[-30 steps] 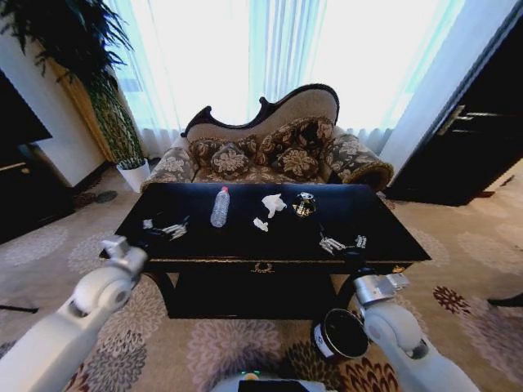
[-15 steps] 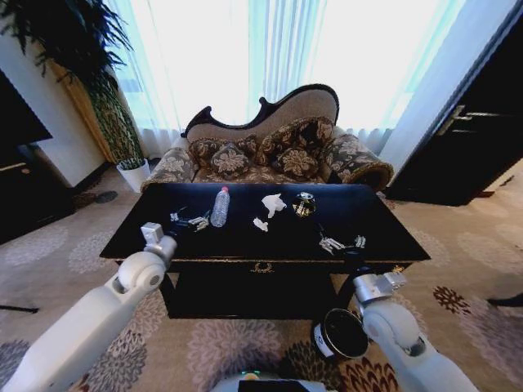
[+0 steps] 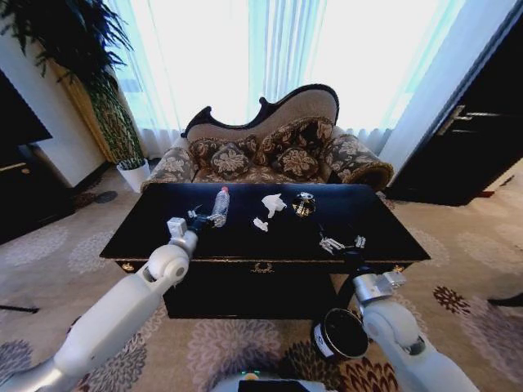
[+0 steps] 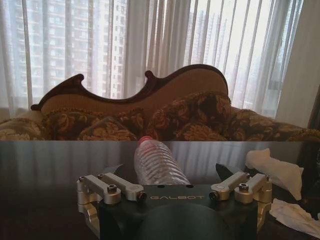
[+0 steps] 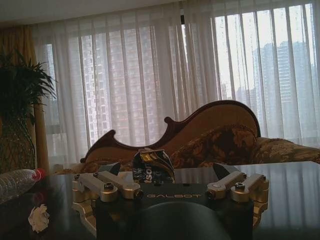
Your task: Move to the front of the table and place the trash on the table into the trash bin.
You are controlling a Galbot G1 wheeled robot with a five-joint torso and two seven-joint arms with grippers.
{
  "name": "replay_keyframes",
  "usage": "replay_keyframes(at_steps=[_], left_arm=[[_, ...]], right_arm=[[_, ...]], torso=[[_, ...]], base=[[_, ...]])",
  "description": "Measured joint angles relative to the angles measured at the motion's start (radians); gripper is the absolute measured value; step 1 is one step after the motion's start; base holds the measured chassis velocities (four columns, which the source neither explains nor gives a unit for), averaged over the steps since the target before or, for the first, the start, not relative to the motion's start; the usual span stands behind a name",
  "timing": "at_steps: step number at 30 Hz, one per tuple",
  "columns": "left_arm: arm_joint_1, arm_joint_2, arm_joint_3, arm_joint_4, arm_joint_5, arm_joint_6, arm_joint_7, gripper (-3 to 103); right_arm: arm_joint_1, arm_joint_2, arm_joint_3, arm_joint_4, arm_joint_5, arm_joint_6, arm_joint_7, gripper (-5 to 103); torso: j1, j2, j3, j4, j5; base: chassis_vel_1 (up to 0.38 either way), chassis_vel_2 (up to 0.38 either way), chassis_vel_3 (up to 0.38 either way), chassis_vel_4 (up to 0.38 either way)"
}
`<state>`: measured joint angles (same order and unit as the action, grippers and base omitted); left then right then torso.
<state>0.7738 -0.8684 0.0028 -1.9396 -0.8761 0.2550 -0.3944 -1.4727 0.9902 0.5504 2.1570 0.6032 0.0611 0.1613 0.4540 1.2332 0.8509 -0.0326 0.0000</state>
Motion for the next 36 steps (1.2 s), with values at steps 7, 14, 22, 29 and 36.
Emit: replay_keyframes(at_steps=[7,14,22,29,36], left_arm=[[0.031,-0.008,0.008,0.010,0.040,-0.006,0.011,100],[0.031,0.004,0.015,0.028,0.056,-0.016,0.028,100],[0.011,-0.001,0.026,0.066,0.085,-0.041,0.055,100],[0.011,-0.004,0.027,0.086,0.094,-0.044,0.069,87],[0.023,-0.015,0.017,0.104,0.105,-0.054,0.079,55]], right_arm=[[-0.001,0.000,0.003,0.000,0.000,0.000,0.000,100],[0.005,0.005,0.017,-0.010,0.011,-0.003,0.001,100],[-0.005,0.004,0.027,-0.010,0.019,-0.003,0.000,100],[-0.004,0.004,0.025,0.000,0.035,-0.015,0.008,100],[-0.009,0.002,0.036,-0.004,0.037,-0.016,0.010,100]], torso=[[0.000,0.000,0.000,0.0002,-0.0003],[0.000,0.000,0.000,0.0002,-0.0002],[0.000,0.000,0.000,0.0001,-0.0002],[0.000,0.000,0.000,0.0001,-0.0001],[0.000,0.000,0.000,0.0001,-0.0002]], base=[[0.000,0.000,0.000,0.000],[0.000,0.000,0.000,0.000],[0.000,0.000,0.000,0.000],[0.000,0.000,0.000,0.000],[0.000,0.000,0.000,0.000]])
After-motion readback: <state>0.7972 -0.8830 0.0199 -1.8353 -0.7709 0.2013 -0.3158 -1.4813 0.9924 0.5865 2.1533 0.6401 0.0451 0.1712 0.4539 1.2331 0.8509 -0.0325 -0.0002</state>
